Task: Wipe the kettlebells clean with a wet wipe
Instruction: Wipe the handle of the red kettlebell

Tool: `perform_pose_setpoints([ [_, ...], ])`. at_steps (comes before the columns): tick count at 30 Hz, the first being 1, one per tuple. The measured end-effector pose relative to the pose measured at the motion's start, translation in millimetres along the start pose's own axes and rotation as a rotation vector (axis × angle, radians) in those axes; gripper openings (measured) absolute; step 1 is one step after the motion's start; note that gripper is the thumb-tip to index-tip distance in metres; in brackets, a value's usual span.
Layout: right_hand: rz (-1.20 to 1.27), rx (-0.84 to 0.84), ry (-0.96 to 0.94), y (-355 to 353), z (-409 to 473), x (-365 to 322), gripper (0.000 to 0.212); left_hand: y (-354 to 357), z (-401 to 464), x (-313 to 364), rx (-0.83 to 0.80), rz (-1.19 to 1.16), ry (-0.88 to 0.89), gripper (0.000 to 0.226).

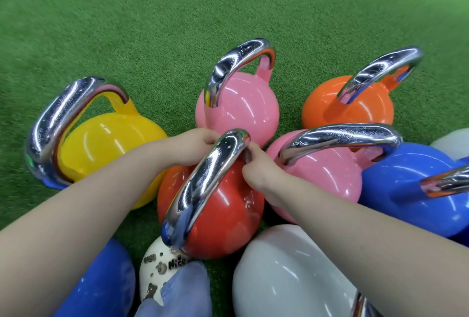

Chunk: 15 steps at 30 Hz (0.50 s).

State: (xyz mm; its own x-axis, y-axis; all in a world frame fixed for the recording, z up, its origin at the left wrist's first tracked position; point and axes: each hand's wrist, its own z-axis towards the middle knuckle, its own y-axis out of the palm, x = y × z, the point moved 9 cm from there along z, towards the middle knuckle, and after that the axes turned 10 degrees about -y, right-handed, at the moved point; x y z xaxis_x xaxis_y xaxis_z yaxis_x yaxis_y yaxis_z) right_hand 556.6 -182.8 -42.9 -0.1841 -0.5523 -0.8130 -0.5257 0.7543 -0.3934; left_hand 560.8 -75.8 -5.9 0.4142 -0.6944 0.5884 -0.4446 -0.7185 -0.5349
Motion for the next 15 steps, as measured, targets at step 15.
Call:
perform_pose_setpoints([
  [15,0.568,0.18,0.103,-11.6,-17.5,-11.2,0.038,7.7,-20.6,4.3,-0.214,-0.766,0.047,0.027],
])
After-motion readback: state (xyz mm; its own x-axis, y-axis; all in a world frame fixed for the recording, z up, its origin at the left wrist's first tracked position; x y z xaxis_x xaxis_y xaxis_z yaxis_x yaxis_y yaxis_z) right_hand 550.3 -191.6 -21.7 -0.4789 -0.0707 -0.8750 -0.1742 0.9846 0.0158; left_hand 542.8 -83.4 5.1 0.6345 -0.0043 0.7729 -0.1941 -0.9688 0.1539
